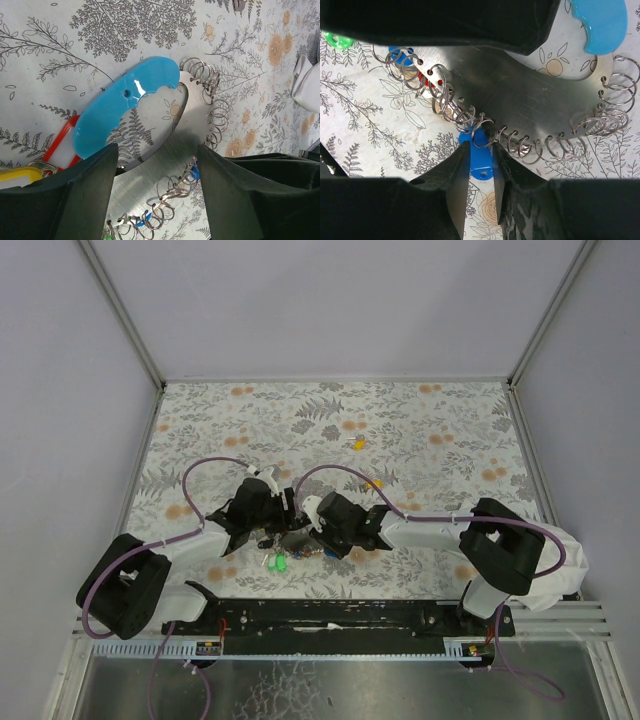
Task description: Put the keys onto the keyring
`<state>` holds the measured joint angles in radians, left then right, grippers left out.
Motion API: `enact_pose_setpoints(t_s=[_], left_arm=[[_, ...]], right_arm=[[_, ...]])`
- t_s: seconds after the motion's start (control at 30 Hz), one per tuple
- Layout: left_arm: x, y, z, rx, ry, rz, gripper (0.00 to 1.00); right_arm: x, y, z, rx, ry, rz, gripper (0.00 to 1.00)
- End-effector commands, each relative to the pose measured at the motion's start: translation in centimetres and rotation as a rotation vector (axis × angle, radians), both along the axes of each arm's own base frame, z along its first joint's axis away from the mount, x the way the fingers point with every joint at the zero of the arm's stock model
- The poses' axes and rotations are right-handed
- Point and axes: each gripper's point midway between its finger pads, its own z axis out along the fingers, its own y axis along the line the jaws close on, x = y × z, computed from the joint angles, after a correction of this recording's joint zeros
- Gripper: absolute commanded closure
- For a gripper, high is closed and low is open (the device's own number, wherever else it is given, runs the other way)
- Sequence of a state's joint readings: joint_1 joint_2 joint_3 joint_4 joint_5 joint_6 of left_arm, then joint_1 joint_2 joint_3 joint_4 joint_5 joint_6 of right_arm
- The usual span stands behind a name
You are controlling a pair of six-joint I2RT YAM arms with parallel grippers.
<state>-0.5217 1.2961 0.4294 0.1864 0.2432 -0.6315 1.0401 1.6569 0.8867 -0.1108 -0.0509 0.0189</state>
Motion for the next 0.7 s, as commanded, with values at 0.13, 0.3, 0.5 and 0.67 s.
enact_pose_setpoints(t_s=[0.13, 0.3, 0.5, 0.67], left_arm=[[0.0, -0.4, 0.2, -0.035, -0.013, -0.014, 0.36], [-0.1, -0.4, 0.1, -0.035, -0.013, -0.016, 0.36], [-0.1, -0.5, 0.1, -0.041, -0.009, -0.023, 0.36], [-0.1, -0.5, 0.0, -0.038, -0.007, -0.023, 0.37]], right_arm=[[1.6, 1.7, 2.2, 0.051, -0.100, -0.003, 0.69], [1.6, 2.2, 2.3, 0.062, -0.109, 0.004, 0.69], [1.8, 2.5, 2.4, 0.059, -0.127, 0.009, 0.70], [1.6, 2.2, 1.0, -0.009, -0.137, 0.024, 0.70]])
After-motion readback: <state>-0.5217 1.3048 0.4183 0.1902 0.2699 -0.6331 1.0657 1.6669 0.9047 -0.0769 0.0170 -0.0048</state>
